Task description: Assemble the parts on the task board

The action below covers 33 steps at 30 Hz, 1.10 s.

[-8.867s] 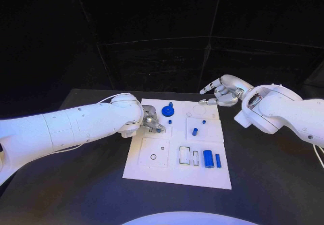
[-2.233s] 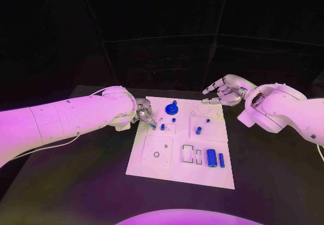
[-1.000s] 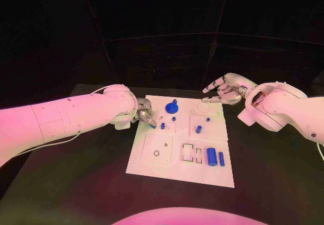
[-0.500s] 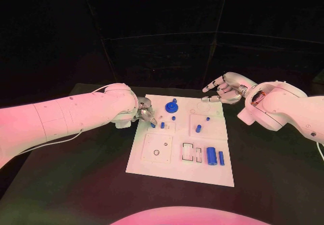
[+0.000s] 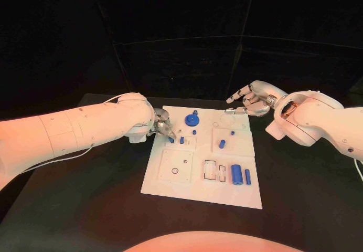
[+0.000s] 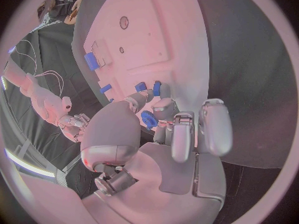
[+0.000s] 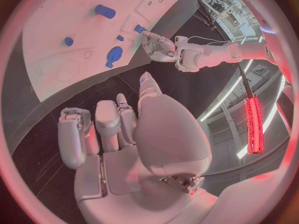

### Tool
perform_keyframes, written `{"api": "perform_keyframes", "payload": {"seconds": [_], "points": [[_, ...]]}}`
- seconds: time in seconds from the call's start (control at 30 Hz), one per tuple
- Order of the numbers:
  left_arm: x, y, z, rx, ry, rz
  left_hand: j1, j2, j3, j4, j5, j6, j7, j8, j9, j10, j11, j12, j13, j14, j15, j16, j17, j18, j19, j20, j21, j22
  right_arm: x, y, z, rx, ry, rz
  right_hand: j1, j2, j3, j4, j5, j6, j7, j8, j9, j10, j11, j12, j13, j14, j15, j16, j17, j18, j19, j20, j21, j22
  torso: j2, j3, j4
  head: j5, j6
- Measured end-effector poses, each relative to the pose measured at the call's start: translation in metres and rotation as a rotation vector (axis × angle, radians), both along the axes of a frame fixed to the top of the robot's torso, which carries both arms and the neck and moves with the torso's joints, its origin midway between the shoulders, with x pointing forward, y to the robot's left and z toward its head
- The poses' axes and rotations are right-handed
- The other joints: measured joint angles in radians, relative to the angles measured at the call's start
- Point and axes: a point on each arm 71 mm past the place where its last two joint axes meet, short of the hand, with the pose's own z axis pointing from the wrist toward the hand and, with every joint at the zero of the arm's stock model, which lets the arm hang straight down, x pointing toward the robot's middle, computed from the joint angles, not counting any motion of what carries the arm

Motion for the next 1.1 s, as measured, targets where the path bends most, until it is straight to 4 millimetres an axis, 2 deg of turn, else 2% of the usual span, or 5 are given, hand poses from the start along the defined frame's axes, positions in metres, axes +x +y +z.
{"api": "perform_keyframes", "payload": {"seconds": [0.33, 0.43, 0.67, 1.0, 1.1], "points": [[0.001, 0.002, -0.001, 0.007, 0.002, 0.008, -0.066, -0.024, -0.119, 0.059, -0.007, 0.016, 0.002, 0.0, 0.0, 0.004, 0.004, 0.006, 0.006, 0.0, 0.0, 0.0, 0.0, 0.0, 0.0, 0.0, 0.0, 0.006, 0.0, 0.0, 0.0, 0.0, 0.0, 0.0, 0.0, 0.0, 0.0, 0.0, 0.0, 0.0, 0.0, 0.0, 0.0, -0.004, -0.004, 0.0, 0.0, 0.0, 0.0, 0.0, -0.001, 0.0, 0.0, 0.0, 0.0, 0.0, 0.0, -0.0002, 0.0, 0.0, 0.001], [0.001, 0.003, -0.001, 0.008, 0.002, 0.009, -0.071, -0.029, -0.188, 0.079, -0.066, 0.019, -0.002, 0.0, -0.002, 0.007, 0.0, 0.007, 0.01, 0.0, 0.0, 0.0, 0.0, 0.0, 0.0, 0.0, 0.0, 0.008, 0.0, 0.0, 0.0, 0.0, 0.0, 0.0, 0.0, 0.0, 0.0, 0.0, 0.0, 0.0, 0.0, 0.0, 0.0, -0.004, -0.004, 0.0, 0.0, 0.0, 0.0, 0.0, -0.001, 0.0, 0.0, 0.0, 0.0, 0.0, 0.0, -0.0002, 0.0, -0.001, 0.001], [0.0, 0.004, -0.001, 0.005, -0.003, 0.013, -0.043, -0.001, -0.297, 0.117, -0.19, 0.019, -0.002, 0.0, -0.005, 0.007, 0.0, 0.007, 0.014, 0.0, 0.0, 0.0, 0.0, 0.0, 0.004, -0.003, 0.0, 0.011, 0.0, 0.0, 0.0, 0.0, 0.0, 0.0, 0.0, 0.0, 0.0, 0.0, 0.0, 0.0, 0.0, 0.0, 0.0, -0.004, -0.004, 0.0, 0.0, 0.0, 0.0, 0.0, -0.001, 0.0, 0.0, 0.0, 0.0, 0.0, 0.0, -0.0003, 0.0001, -0.001, 0.0], [-0.002, 0.013, 0.004, -0.071, -0.069, 0.069, -0.019, 0.017, -0.36, 0.15, -0.194, 0.019, -0.002, -0.013, -0.01, 0.006, 0.001, -0.004, -0.004, 0.0, 0.0, 0.0, 0.0, 0.0, 0.004, -0.003, -0.018, -0.007, 0.0, 0.0, 0.0, 0.0, 0.0, -0.001, 0.0, 0.0, -0.003, 0.003, 0.0, 0.0, 0.0, 0.0, 0.0, -0.004, -0.004, 0.0, 0.0, 0.0, 0.0, 0.0, -0.001, 0.0, 0.0, 0.0, 0.0, 0.0, 0.0, -0.0006, 0.0012, -0.003, 0.002], [-0.003, 0.014, 0.008, -0.13, -0.105, 0.089, 0.015, 0.012, -0.399, 0.16, -0.194, -0.014, 0.017, -0.034, -0.02, -0.057, 0.014, -0.078, -0.093, 0.0, 0.0, -0.003, 0.0, 0.0, -0.024, -0.003, -0.08, -0.073, 0.0, 0.0, 0.0, 0.0, 0.0, -0.001, 0.0, 0.0, -0.003, 0.003, 0.0, 0.0, 0.0, 0.0, 0.0, -0.004, -0.004, 0.0, 0.0, 0.0, 0.0, 0.0, -0.001, 0.0, 0.0, 0.0, 0.0, 0.0, 0.0, -0.0005, 0.0012, -0.004, 0.004]]}}
